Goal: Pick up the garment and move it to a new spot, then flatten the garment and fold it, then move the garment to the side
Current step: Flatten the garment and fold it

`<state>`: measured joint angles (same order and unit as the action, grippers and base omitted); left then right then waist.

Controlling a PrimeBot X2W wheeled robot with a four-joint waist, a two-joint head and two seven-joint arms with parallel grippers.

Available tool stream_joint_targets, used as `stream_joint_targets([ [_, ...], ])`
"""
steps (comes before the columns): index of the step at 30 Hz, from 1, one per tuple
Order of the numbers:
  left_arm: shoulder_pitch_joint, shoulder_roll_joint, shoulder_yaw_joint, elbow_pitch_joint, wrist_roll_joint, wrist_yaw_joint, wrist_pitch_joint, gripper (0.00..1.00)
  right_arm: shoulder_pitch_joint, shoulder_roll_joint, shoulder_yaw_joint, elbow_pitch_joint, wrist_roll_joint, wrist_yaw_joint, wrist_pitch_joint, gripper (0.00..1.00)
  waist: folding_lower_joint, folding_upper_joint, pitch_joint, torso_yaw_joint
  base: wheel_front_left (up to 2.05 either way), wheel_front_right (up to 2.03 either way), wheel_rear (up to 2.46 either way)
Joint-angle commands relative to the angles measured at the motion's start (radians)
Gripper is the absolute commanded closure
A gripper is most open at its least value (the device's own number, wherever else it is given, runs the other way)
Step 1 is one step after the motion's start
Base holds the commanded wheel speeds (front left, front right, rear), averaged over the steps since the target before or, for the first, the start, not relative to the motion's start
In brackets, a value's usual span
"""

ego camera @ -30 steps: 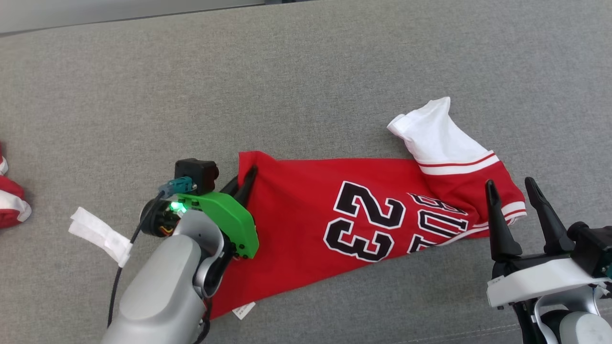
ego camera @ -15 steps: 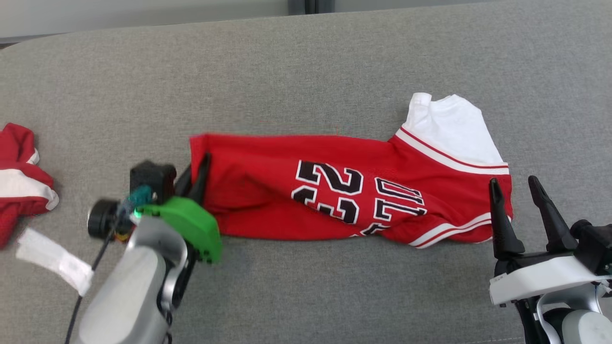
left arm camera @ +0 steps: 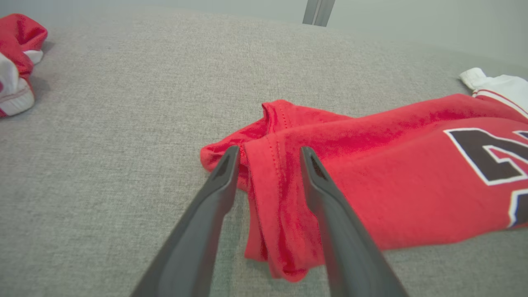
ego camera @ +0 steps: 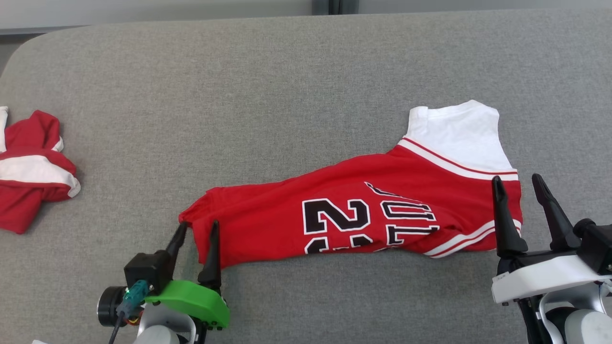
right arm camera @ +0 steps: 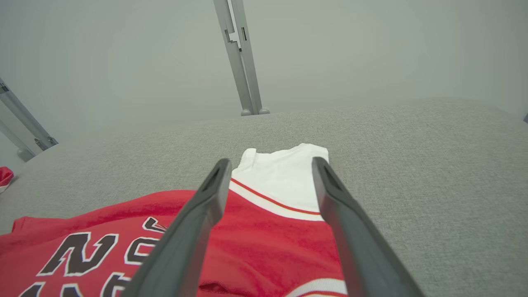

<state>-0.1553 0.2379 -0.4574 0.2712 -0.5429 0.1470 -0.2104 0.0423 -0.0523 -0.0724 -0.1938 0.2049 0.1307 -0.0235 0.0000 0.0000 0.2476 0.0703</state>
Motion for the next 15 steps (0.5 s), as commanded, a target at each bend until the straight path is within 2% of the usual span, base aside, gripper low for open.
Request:
stream_joint_targets([
  [1,-0.001,0.002,0.013,-0.016,0.019,0.016,-0.021,0.0,-0.001,-0.005,0.0,-0.008,-0.01,0.0,0.003,0.0,0.0,0.0,-0.011,0.003,0.0,0.0,0.0],
  [7,-0.011,0.028,0.084,-0.136,0.11,0.093,-0.054,0.0,0.004,-0.015,0.004,-0.036,-0.021,0.0,0.025,0.0,0.0,0.0,-0.043,-0.004,0.0,0.0,0.0],
  [15,0.036,0.084,0.124,-0.213,0.155,0.119,-0.05,0.0,0.024,-0.03,0.026,-0.03,-0.017,0.0,0.045,0.0,0.0,0.0,-0.093,-0.029,0.0,0.0,0.0],
])
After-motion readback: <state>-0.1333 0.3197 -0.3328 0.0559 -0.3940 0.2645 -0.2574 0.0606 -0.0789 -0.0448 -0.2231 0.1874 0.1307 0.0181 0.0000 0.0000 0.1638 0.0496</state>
